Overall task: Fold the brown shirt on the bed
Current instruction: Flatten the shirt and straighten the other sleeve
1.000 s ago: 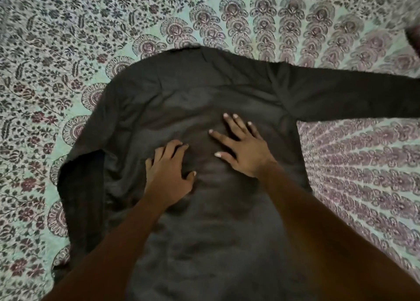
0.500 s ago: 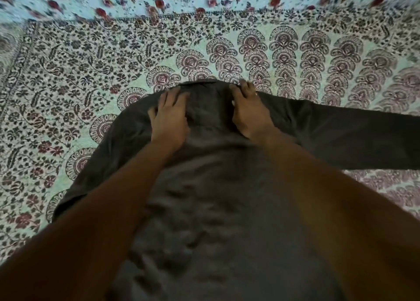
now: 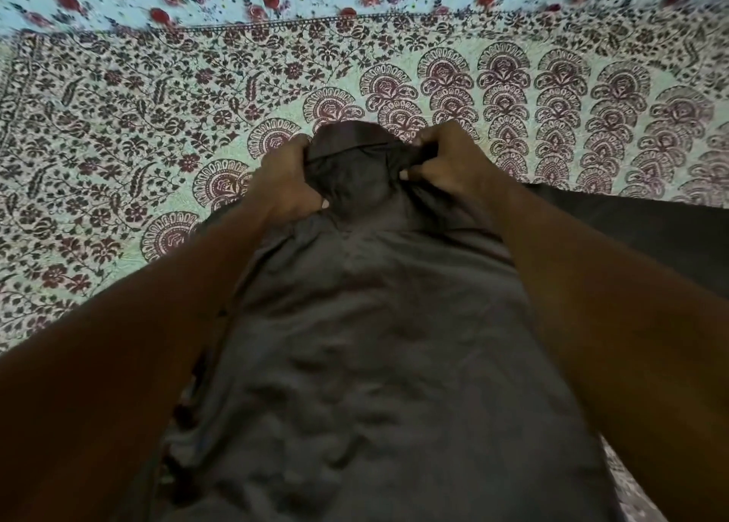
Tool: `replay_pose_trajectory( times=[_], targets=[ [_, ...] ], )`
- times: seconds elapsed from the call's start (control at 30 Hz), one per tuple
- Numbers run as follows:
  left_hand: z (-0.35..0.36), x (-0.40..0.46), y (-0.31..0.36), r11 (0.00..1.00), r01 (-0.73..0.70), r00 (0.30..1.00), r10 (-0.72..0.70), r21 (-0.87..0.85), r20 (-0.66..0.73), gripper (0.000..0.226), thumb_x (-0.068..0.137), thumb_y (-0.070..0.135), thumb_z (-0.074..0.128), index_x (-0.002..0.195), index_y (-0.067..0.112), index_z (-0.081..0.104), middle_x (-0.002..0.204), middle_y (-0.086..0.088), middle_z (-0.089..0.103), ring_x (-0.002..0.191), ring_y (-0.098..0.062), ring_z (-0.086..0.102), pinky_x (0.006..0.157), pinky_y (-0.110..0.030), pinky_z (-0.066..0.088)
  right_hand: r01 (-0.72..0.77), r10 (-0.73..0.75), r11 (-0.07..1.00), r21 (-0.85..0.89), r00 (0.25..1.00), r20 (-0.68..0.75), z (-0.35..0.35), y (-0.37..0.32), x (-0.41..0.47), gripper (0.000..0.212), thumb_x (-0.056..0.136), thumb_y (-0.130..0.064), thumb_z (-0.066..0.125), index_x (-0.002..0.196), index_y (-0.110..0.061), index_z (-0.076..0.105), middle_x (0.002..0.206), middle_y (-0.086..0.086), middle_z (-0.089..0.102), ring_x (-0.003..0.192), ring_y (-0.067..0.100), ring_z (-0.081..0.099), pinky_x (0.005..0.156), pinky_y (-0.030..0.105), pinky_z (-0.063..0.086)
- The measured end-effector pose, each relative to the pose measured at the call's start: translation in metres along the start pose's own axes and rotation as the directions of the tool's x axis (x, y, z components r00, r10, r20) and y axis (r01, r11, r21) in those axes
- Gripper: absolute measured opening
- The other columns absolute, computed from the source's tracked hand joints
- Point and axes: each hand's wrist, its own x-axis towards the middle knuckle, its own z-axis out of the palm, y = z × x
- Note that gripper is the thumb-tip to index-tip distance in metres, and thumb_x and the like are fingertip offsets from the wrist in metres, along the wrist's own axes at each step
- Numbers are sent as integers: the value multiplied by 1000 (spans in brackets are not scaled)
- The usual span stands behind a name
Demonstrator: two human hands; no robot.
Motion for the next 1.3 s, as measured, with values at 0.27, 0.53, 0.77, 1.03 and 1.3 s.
replay_pose_trajectory(
  times=[0.27, 0.53, 0.77, 1.03, 1.3],
  targets=[
    [-18, 24, -10, 939, 117, 993, -120, -323, 9, 20, 81, 14, 82, 86, 16, 63, 80, -2, 65, 74, -17, 61, 62, -13, 47, 21, -30, 996, -88, 994, -101, -1, -1, 0, 29, 81, -19, 80, 85, -24, 52, 92, -1, 58, 88, 19, 56, 85, 34, 48],
    [7, 17, -23, 1000, 10, 997, -10, -12, -73, 52, 88, 54, 67, 124, 21, 48, 119, -14, 65, 109, -35, 61, 95, -47, 50, -152, 108, 965, -216, 973, -202, 32, -2, -9, 44, 94, -56, 60, 115, -17, 61, 116, 5, 64, 116, 26, 54, 102, 48, 26],
    [-5, 12, -31, 995, -102, 992, 103, -21, 67, 86, 67, 38, 93, 134, 11, 46, 134, -11, 59, 122, -29, 56, 94, -31, 43, -102, -95, 807, -581, 950, -299, 51, -3, -40, 68, 80, -60, 70, 131, -18, 50, 137, 16, 44, 130, 38, 37, 98, 59, 32],
    [32, -35, -30, 821, -88, 868, 341, 565, -361, 60, 91, 43, 63, 139, 15, 41, 138, -22, 45, 122, -43, 46, 100, -58, 36, 198, -377, 730, -655, 915, -144, 125, 15, -116, 45, 102, -41, 43, 139, -18, 55, 142, 8, 51, 125, 30, 47, 93, 44, 39],
    [72, -89, -65, 700, -480, 849, 521, 528, 81, 64, 100, 54, 37, 158, 29, 28, 168, 4, 23, 153, -18, 24, 119, -45, 23, 75, -214, 759, -647, 967, -139, 115, 31, -120, 62, 101, -59, 31, 158, -33, 28, 168, 0, 21, 154, 18, 22, 116, 52, 25]
  ],
)
